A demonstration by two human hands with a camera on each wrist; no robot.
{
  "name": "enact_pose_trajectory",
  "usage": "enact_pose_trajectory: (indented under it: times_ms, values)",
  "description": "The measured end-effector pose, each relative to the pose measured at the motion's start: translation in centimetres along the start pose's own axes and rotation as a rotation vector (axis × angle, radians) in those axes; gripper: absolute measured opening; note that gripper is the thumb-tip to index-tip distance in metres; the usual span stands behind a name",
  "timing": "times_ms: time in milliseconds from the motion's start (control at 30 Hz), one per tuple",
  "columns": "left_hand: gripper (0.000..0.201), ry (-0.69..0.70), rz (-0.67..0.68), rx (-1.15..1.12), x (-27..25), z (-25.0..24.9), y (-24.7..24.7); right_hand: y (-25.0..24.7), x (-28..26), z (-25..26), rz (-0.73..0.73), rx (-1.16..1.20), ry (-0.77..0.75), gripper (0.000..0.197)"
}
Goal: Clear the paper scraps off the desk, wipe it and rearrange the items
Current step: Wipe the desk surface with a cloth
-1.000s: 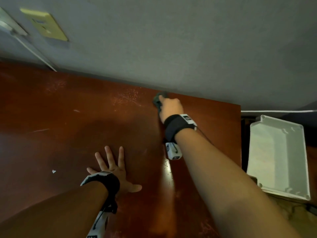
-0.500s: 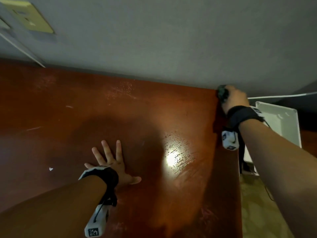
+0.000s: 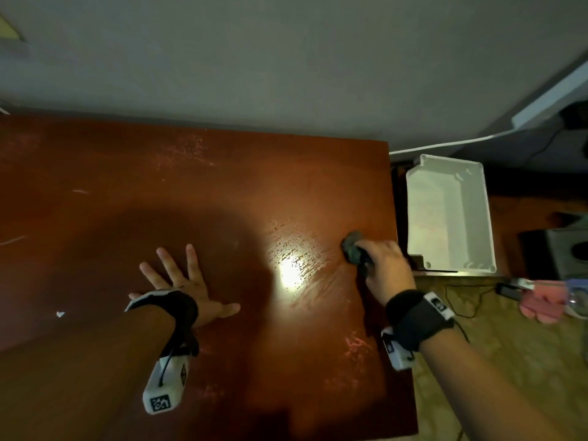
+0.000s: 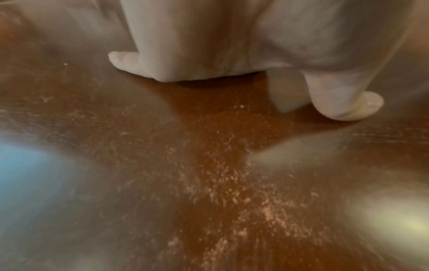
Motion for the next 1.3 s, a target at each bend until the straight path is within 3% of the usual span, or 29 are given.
enact_pose_trajectory:
  times_ms: [100,200,467,600,767,933,1067,1167,1300]
  values:
    - [0.147,0.010,0.006,0.001,-0.1,0.0,0.0,1.4,-4.1,1.0,0.082,-0.108,-0.049,0.052]
    - [0.147,0.020,0.013,-0.005,-0.1,0.0,0.0,1.5,-4.2,0.9,0.116,-0.159,-0.110,0.053]
    - [0.147,0.033,0.003,-0.006,0.0,-0.2,0.0,-3.6,9.0,-3.5,-0.020,-0.128,0.093,0.039]
    - [0.148,0.034,-0.012,-0.006,0.3,0.0,0.1,-4.2,10.5,-3.7,-0.025,-0.107,0.168,0.037]
    - [0.148,0.051,-0.036,0.005,0.2,0.0,0.1,-2.0,3.2,-3.2,-0.011,-0.021,0.117,0.037]
    - [0.152,0.032,-0.058,0.018,0.3,0.0,-0.1,1.7,-8.8,-1.7,0.088,-0.022,0.125,0.046]
    - [0.151,0.034,-0.058,0.021,-0.2,-0.2,-0.2,4.7,-17.4,0.5,0.094,-0.026,0.039,0.053]
    - [0.150,0.026,-0.059,0.033,-0.5,-0.2,-0.3,5.1,-18.1,0.4,0.090,-0.016,0.009,0.055]
    - [0.152,0.033,-0.067,0.049,-0.8,-0.3,-0.5,3.6,-15.1,0.5,0.084,-0.034,0.045,0.048]
Point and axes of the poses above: each hand's wrist, its own x-axis towards the middle knuckle, its own y-axis out of the palm, z = x × y, the point moved 6 cm from there along x, towards the middle knuckle, and after that the axes turned 4 degrees about z, right-handed, at the moved point
